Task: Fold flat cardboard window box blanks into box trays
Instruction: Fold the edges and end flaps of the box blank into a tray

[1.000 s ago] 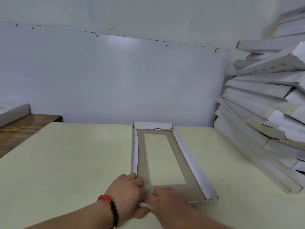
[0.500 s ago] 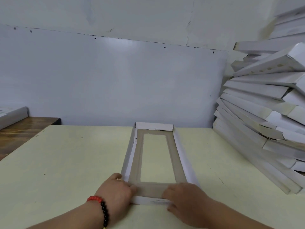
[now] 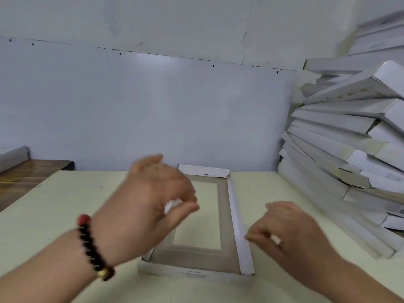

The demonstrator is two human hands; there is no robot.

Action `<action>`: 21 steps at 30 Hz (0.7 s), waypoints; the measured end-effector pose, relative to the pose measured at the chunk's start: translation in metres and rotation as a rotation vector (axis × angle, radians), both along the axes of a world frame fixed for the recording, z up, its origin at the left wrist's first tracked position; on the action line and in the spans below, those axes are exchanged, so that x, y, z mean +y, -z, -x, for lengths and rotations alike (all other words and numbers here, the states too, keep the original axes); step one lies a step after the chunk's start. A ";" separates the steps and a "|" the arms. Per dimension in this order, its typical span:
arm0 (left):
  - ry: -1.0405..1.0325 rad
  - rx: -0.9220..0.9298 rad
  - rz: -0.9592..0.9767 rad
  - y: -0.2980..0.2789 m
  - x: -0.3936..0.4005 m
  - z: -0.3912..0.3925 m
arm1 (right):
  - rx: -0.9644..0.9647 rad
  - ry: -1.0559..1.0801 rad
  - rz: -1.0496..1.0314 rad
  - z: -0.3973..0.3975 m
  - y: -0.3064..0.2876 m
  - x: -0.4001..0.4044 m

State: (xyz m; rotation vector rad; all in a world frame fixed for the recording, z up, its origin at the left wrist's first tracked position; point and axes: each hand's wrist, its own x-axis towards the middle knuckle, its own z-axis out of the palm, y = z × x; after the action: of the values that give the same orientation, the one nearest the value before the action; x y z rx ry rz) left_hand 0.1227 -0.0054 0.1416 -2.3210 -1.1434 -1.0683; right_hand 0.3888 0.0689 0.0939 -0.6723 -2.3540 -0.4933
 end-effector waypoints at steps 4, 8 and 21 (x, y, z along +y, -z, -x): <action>0.047 -0.177 -0.130 -0.043 -0.024 0.017 | 0.364 -0.194 -0.069 -0.032 -0.036 -0.033; 0.100 -0.241 -0.106 -0.028 -0.034 0.007 | 0.554 -0.216 -0.002 -0.047 -0.031 -0.034; -0.372 0.474 0.701 0.156 0.065 -0.085 | -0.653 0.054 0.381 -0.005 0.082 0.061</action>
State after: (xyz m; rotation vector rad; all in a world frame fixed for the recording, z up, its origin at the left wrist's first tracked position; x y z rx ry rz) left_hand 0.2080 0.0596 -0.0142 -2.4664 -1.8277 0.0516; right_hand 0.3938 0.1300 0.0122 -0.8397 -3.1015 -0.3148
